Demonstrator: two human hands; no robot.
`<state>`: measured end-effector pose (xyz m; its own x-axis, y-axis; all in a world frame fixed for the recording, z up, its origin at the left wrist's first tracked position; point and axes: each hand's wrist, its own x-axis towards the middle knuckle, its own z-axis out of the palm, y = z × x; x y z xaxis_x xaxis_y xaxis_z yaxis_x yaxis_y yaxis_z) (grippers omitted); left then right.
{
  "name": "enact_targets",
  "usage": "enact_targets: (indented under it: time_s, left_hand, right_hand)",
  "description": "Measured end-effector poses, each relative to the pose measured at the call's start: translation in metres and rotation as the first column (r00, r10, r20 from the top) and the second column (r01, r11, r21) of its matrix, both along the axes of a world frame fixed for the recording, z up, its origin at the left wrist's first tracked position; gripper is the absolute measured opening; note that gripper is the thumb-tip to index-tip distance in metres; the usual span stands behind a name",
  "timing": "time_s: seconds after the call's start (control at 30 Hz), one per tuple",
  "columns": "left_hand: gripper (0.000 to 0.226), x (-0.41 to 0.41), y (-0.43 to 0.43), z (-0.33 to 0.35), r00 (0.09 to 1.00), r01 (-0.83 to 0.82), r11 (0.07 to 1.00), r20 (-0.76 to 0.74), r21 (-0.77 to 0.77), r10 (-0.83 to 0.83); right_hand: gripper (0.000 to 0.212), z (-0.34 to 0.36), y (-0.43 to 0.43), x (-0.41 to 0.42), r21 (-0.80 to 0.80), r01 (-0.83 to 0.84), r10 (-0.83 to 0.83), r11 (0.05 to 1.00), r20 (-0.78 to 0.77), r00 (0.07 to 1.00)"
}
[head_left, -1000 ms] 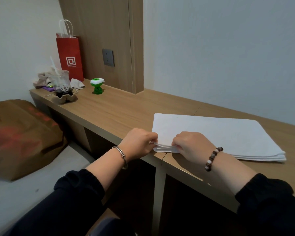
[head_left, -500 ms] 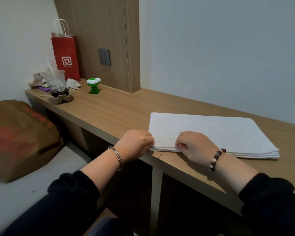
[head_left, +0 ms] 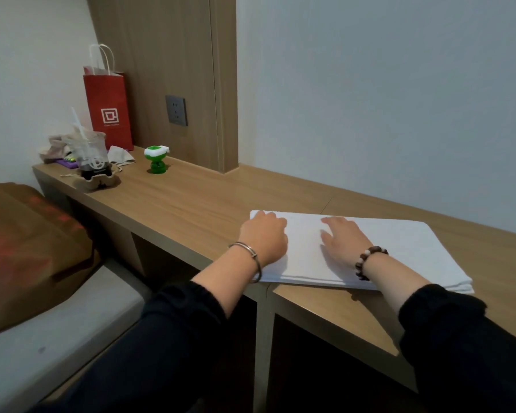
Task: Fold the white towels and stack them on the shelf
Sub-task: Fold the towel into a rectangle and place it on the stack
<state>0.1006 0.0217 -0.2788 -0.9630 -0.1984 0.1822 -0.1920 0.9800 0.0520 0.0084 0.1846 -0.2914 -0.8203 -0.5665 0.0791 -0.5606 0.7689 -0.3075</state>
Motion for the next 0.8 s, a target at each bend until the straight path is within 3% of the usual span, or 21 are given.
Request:
enact_targets:
  time_s: [0.07,0.1,0.2,0.47,0.63,0.8]
  left_hand:
    - [0.046,-0.016,0.013,-0.015,0.993,0.022,0.999,0.113,0.025,-0.025]
    - [0.051,-0.021,0.016,-0.022,0.986,0.021,0.999,0.167,0.04,-0.027]
    - [0.056,-0.029,0.014,-0.041,0.973,-0.032,0.997,0.232,0.073,0.014]
    - [0.063,-0.018,0.008,-0.043,0.984,-0.11,0.99,0.149,0.089,0.096]
    - [0.061,-0.013,0.018,-0.034,0.958,-0.2,0.977,0.222,0.069,0.181]
    - [0.057,-0.041,0.042,-0.004,0.933,-0.182,0.977,0.333,0.11,0.137]
  right_hand:
    - [0.056,-0.015,0.002,-0.006,0.243,0.04,-0.041,0.969,-0.001,0.999]
    - [0.058,-0.021,0.004,-0.008,0.286,0.042,-0.047,0.957,0.011,0.999]
    - [0.06,-0.029,0.011,-0.016,0.29,0.052,-0.058,0.956,0.014,0.998]
    - [0.06,-0.028,0.067,-0.041,0.275,0.233,-0.246,0.933,0.016,0.969]
    - [0.06,-0.021,0.095,-0.041,0.322,0.319,-0.348,0.892,0.035,0.937]
    - [0.058,-0.011,0.054,-0.033,0.298,0.219,-0.244,0.929,0.048,0.969]
